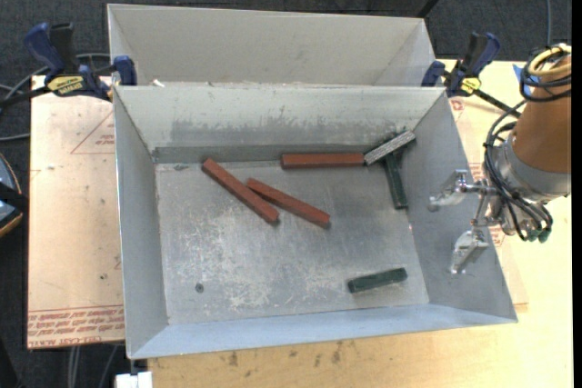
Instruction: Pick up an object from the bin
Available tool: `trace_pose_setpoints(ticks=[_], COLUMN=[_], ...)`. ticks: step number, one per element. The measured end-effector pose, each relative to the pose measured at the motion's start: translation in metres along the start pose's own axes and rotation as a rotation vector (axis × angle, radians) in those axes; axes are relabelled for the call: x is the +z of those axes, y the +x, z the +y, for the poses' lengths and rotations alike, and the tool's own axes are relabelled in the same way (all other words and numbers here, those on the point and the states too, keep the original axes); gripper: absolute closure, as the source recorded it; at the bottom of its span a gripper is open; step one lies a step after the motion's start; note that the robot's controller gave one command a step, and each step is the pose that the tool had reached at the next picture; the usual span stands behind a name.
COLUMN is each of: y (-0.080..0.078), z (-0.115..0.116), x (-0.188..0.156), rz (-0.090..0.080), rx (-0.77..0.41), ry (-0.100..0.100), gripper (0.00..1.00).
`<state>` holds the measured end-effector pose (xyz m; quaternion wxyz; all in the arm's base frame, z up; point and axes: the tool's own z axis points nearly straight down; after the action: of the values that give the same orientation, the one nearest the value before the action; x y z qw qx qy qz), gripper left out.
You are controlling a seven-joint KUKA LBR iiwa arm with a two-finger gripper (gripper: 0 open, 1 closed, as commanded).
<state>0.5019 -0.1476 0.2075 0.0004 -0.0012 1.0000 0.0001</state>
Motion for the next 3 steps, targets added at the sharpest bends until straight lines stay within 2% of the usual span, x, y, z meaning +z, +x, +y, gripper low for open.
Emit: trace_pose_setpoints(ticks=[1, 2, 3], y=[0.0, -0.001, 0.02], z=[0.0, 0.005, 0.044], x=[0.0, 0.048, 0.126], rz=[0.0, -0.005, -0.003], rx=[0.0, -0.081, -0.043], ry=[0.0, 0.001, -0.001], gripper=[0.0, 0.0, 1.0])
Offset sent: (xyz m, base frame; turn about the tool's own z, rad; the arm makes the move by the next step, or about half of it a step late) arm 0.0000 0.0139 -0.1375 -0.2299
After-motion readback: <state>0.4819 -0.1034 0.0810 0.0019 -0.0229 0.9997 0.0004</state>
